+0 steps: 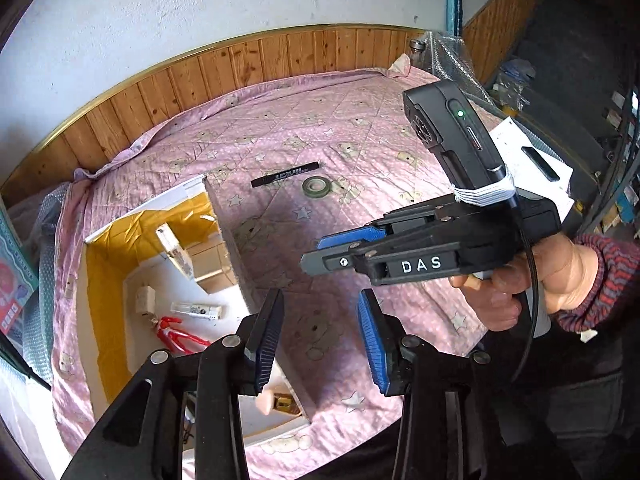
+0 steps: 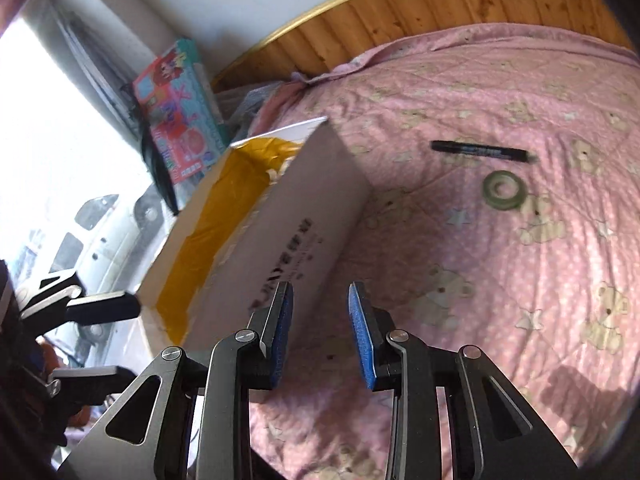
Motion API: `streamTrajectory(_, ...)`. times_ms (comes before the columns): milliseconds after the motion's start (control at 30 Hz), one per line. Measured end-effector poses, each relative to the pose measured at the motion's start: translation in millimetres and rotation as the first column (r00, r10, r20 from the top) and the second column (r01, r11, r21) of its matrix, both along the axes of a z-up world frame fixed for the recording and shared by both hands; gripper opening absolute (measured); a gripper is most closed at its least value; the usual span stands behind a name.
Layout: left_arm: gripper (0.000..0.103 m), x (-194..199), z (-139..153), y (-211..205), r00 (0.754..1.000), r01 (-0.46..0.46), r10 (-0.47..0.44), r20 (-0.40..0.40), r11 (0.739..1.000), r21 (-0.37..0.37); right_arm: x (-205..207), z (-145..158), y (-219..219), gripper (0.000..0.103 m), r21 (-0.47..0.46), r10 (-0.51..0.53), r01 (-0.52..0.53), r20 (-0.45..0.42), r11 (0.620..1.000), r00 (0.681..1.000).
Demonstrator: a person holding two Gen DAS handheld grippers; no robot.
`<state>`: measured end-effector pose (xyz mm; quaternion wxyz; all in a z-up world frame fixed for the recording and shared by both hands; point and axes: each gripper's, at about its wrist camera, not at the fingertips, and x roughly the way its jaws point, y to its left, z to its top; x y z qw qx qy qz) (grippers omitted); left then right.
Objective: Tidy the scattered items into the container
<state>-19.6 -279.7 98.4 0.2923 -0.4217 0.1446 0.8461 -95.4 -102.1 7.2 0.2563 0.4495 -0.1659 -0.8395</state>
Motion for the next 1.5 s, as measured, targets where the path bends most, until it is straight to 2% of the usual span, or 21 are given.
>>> streamTrajectory(100, 0.043, -10.2, -12.0, 15.5, 0.996, -0.072, 0.068, 0.057, 0.995, 0.07, -36.0, -15.0, 44.8, 0.032, 0.069, -0.14, 0.138, 0.03, 0.988, 0.99)
streamTrajectory(200, 0.043, -23.0, -28.1, 30.0, 0.984, -0.144, 0.128, 0.128, 0.981, 0.128, -77.2, -29.6, 67.0, 0.029, 0.164, -0.177, 0.169, 0.032, 0.972, 0.984)
streamTrajectory(267, 0.043, -29.1, -36.5, 39.9, 0.974, -0.183, 0.158, 0.162, 0.971, 0.154, -104.9, -40.9, 71.9, 0.027, 0.238, -0.184, 0.173, 0.024, 0.956, 0.983)
streamTrajectory(400, 0.043, -34.9, -46.2, 55.1, 0.964, -0.211, 0.172, 0.203, 0.959, 0.189, -147.8, -65.2, 63.3, 0.022, 0.348, -0.136, 0.117, 0.03, 0.93, 0.99)
streamTrajectory(500, 0.043, -40.4, -52.1, 57.4, 0.961, -0.218, 0.18, 0.208, 0.959, 0.18, -164.7, -86.9, 54.6, 0.021, 0.363, -0.074, 0.043, 0.072, 0.931, 0.995)
streamTrajectory(567, 0.043, -46.1, -57.8, 53.9, 0.953, -0.239, 0.194, 0.231, 0.953, 0.187, -164.2, -88.7, 47.1, 0.021, 0.397, -0.017, 0.009, 0.018, 0.918, 1.0)
streamTrajectory(633, 0.043, -52.8, -64.6, 49.6, 0.943, -0.264, 0.21, 0.258, 0.944, 0.197, -160.6, -87.3, 46.1, 0.018, 0.41, -0.005, 0.003, 0.004, 0.912, 1.0)
streamTrajectory(733, 0.043, -59.8, -69.9, 45.8, 0.932, -0.299, 0.24, 0.272, 0.933, 0.201, -139.9, -74.8, 50.6, 0.016, 0.35, -0.005, 0.006, -0.003, 0.937, 1.0)
streamTrajectory(833, 0.043, -62.5, -67.0, 40.0, 0.927, -0.326, 0.267, 0.265, 0.922, 0.21, -95.3, -60.4, 44.3, 0.016, 0.208, 0.06, -0.069, 0.051, 0.976, 0.997)
streamTrajectory(933, 0.043, -59.6, -62.2, 31.6, 0.926, -0.34, 0.286, 0.246, 0.915, 0.218, -41.5, -72.5, 18.9, 0.018, 0.138, 0.203, -0.221, 0.134, 0.965, 0.97)
streamTrajectory(1000, 0.043, -57.1, -65.6, 26.3, 0.921, -0.349, 0.288, 0.262, 0.909, 0.229, -18.1, -89.8, 3.3, 0.024, 0.179, 0.268, -0.299, 0.177, 0.937, 0.947)
streamTrajectory(1033, 0.043, -56.6, -69.8, 24.2, 0.916, -0.357, 0.291, 0.276, 0.905, 0.23, -12.3, -87.5, 3.2, 0.026, 0.203, 0.276, -0.299, 0.134, 0.932, 0.952)
streamTrajectory(1067, 0.043, -56.1, -74.8, 23.0, 0.91, -0.364, 0.294, 0.292, 0.903, 0.228, -13.8, -81.7, 6.0, 0.032, 0.24, 0.267, -0.287, 0.112, 0.927, 0.957)
streamTrajectory(1100, 0.043, -55.1, -79.4, 22.3, 0.905, -0.369, 0.294, 0.307, 0.902, 0.224, -20.5, -71.1, 12.0, 0.033, 0.264, 0.247, -0.26, 0.081, 0.929, 0.966)
streamTrajectory(1167, 0.043, -51.4, -84.0, 21.3, 0.901, -0.374, 0.298, 0.316, 0.902, 0.217, -43.7, -42.6, 27.7, 0.037, 0.255, 0.22, -0.213, 0.0, 0.943, 0.976)
streamTrajectory(1233, 0.043, -48.9, -84.9, 22.0, 0.902, -0.369, 0.289, 0.321, 0.901, 0.228, -82.0, -23.5, 38.8, 0.038, 0.294, 0.18, -0.158, -0.051, 0.943, 0.982)
streamTrajectory(1300, 0.043, -49.8, -84.6, 25.4, 0.902, -0.373, 0.297, 0.315, 0.901, 0.221, -128.3, -23.3, 42.1, 0.038, 0.383, 0.16, -0.122, -0.071, 0.916, 0.985)
streamTrajectory(1367, 0.043, -53.9, -85.2, 28.9, 0.9, -0.379, 0.309, 0.307, 0.902, 0.204, -170.9, -36.1, 36.4, 0.039, 0.498, 0.179, -0.119, -0.075, 0.859, 0.981)
streamTrajectory(1433, 0.043, -59.8, -86.7, 31.0, 0.891, -0.398, 0.331, 0.312, 0.9, 0.18, -199.6, -55.7, 29.3, 0.039, 0.548, 0.236, -0.176, -0.04, 0.818, 0.971)
streamTrajectory(1500, 0.043, -64.3, -87.6, 31.1, 0.885, -0.408, 0.345, 0.311, 0.898, 0.165, -210.1, -77.4, 20.9, 0.034, 0.599, 0.309, -0.258, 0.019, 0.758, 0.951)
